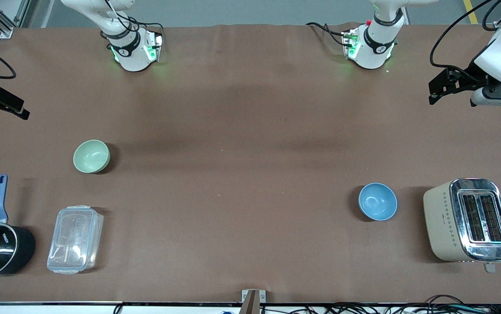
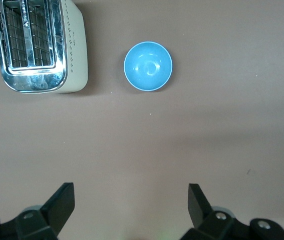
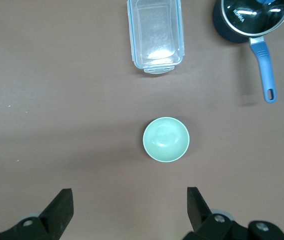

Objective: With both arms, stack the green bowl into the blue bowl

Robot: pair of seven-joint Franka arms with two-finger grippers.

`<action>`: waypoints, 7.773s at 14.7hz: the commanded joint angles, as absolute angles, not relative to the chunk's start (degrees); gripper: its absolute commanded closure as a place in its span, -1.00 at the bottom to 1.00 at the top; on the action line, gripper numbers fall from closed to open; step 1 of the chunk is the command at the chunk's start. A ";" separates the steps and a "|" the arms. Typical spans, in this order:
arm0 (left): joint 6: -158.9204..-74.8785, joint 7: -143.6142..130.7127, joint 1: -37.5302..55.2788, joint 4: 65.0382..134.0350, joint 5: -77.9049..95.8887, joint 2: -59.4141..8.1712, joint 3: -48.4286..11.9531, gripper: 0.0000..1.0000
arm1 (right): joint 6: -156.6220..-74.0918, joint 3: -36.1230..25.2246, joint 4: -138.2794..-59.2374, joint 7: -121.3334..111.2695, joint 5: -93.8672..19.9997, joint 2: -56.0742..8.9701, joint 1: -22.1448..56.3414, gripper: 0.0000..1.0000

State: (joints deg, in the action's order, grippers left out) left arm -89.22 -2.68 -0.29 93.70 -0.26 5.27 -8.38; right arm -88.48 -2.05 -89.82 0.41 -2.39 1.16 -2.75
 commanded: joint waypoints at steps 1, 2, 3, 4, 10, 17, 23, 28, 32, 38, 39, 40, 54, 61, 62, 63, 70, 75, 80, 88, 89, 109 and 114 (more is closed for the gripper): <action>-88.15 -2.20 -0.61 92.46 0.70 4.83 -8.35 -1.00 | -87.98 -2.28 -89.30 0.62 -4.04 0.44 -3.77 -1.00; -88.15 -2.46 -0.70 92.20 0.62 4.83 -8.26 -1.00 | -88.24 -2.29 -89.30 0.62 -4.04 0.35 -3.87 -1.00; -88.15 -2.46 -0.70 91.68 -0.08 4.14 -8.26 -1.00 | -88.33 -2.29 -89.30 0.62 -4.04 0.26 -3.87 -1.00; -88.15 -2.11 -0.70 90.45 -0.09 2.13 -8.26 -1.00 | -88.24 -2.29 -89.56 0.53 -4.04 0.26 -4.13 -1.00; -99.98 -2.28 -1.06 93.67 -1.40 -9.48 -8.17 -1.00 | -91.22 -2.37 -92.98 -0.09 -3.78 0.35 -4.04 -1.00; -124.43 -3.34 -0.97 99.05 -8.51 -24.76 -8.35 -1.00 | -107.81 -2.29 -110.27 -8.34 -4.13 -0.61 -9.66 -0.99; -134.47 -3.25 -2.64 98.97 -9.32 -33.92 -8.17 -0.37 | -118.02 -2.29 -112.15 -27.40 -14.59 -17.29 -18.45 -0.99; -135.17 -3.34 -3.52 98.61 -10.28 -35.51 -8.17 0.03 | -125.94 -2.11 -112.06 -32.78 -14.85 -27.32 -19.69 -0.80; -136.23 -3.43 -3.60 98.61 -10.28 -36.56 -8.17 0.16 | -125.25 -1.93 -112.32 -32.78 -14.85 -28.13 -18.99 -0.14; -136.85 -4.83 -3.43 98.44 -10.20 -36.91 -8.44 0.90 | -118.66 -1.50 -112.85 -32.61 -14.94 -26.99 -18.55 0.99; -136.76 -5.79 -2.91 98.52 -10.20 -36.65 -8.61 0.98 | -118.04 -1.32 -112.85 -32.17 -14.94 -25.85 -18.54 0.99; -136.32 -7.02 -2.55 98.53 -10.20 -36.22 -9.22 0.99 | -117.34 -1.32 -112.68 -31.56 -14.85 -24.36 -18.28 0.99; -131.48 -46.64 15.27 92.65 -10.28 -37.78 -25.49 0.99 | -104.41 -1.32 -105.21 -3.88 -5.45 -2.03 -6.16 0.99; -138.07 -55.10 25.74 89.65 -10.72 -44.03 -22.42 0.93 | -100.90 -0.88 -108.19 0.34 -5.71 4.91 -4.31 1.00; -138.42 -55.37 26.97 89.56 -10.72 -44.56 -21.54 0.92 | -100.64 -0.88 -108.37 1.66 -5.71 5.10 -3.78 1.00; -138.51 -55.81 27.42 89.56 -10.72 -44.73 -20.92 0.86 | -100.20 -0.88 -108.20 2.45 -5.71 5.01 -3.26 1.00; -137.64 -55.72 24.27 89.21 -12.65 -41.06 -20.30 -1.00 | -104.04 -0.88 -108.02 13.33 -6.42 4.05 5.78 1.00; -126.76 -49.51 13.47 89.03 -13.98 -29.46 -20.83 -1.00 | -111.95 -0.88 -107.84 30.73 -6.42 -2.09 19.04 1.00; -116.39 -33.34 3.36 89.12 -13.27 -18.48 -20.92 -1.00 | -120.57 -0.88 -104.08 48.14 -6.50 -14.64 32.85 1.00; -100.57 -17.24 -6.50 89.03 -6.77 -5.28 -20.65 -1.00 | -124.80 -0.70 -94.92 51.59 -14.94 -28.65 36.99 1.00; -98.81 -15.83 -6.59 89.03 -6.51 -3.97 -20.48 -1.00 | -124.72 -0.70 -95.27 51.59 -15.03 -28.74 37.96 1.00; -88.51 -2.37 0.53 90.79 -0.62 3.87 -5.89 -1.00 | -127.44 -0.79 -100.28 51.59 -14.50 -31.46 38.32 0.94; -88.51 -2.29 0.53 90.70 -0.62 3.78 -6.15 -1.00 | -127.44 -0.79 -100.11 51.33 -14.68 -31.64 37.79 -0.27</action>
State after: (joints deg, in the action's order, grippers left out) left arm -87.83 -2.78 0.59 90.12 -1.66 3.01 -6.03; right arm -127.45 -1.02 -99.67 51.35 -13.79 -32.11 38.40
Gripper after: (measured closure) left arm 0.000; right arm 0.868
